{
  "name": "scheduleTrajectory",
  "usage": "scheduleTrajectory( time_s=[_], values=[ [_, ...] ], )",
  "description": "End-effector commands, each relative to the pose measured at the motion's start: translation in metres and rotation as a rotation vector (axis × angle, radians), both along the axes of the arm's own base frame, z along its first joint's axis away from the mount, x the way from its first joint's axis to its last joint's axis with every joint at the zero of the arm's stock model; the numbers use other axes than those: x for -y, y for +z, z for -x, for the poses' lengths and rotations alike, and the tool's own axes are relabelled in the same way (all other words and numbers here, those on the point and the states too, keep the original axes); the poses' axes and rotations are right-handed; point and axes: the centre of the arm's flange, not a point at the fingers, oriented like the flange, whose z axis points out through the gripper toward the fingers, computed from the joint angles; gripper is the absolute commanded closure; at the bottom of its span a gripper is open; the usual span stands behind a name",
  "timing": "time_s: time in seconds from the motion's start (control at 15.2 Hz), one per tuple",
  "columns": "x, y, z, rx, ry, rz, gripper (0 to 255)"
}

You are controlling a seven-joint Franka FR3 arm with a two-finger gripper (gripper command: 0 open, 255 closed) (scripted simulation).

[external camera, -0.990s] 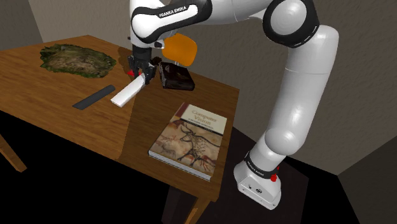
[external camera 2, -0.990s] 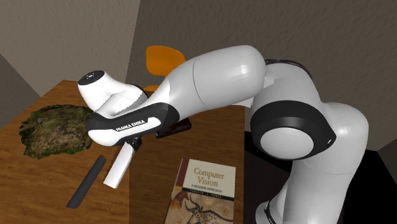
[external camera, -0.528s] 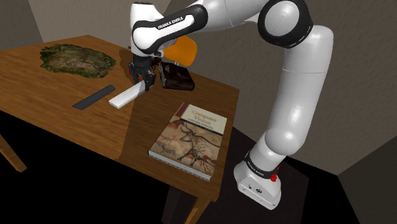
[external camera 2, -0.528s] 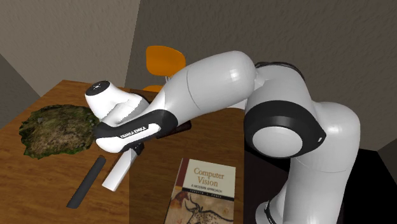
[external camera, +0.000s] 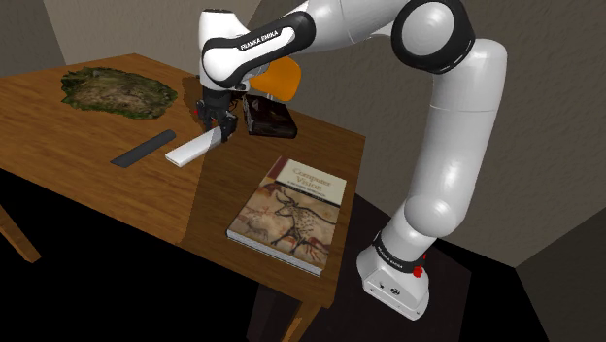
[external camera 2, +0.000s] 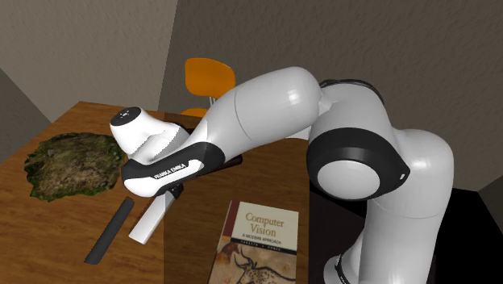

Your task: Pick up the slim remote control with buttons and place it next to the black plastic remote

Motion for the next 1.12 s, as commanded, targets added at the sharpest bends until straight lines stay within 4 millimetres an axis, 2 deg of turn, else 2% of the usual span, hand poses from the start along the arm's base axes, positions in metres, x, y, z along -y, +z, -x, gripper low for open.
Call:
scheduleTrajectory(
  time_s=[0.0, 0.33, 0.59, 1.06],
  values=[
    [0.0, 0.0, 0.0, 0.0, 0.001, 0.0, 0],
    [0.0, 0.0, 0.0, 0.0, 0.001, 0.0, 0],
    [-0.001, 0.05, 0.0, 0.0, 0.001, 0.0, 0],
    [-0.001, 0.05, 0.0, 0.0, 0.001, 0.0, 0]
  ],
)
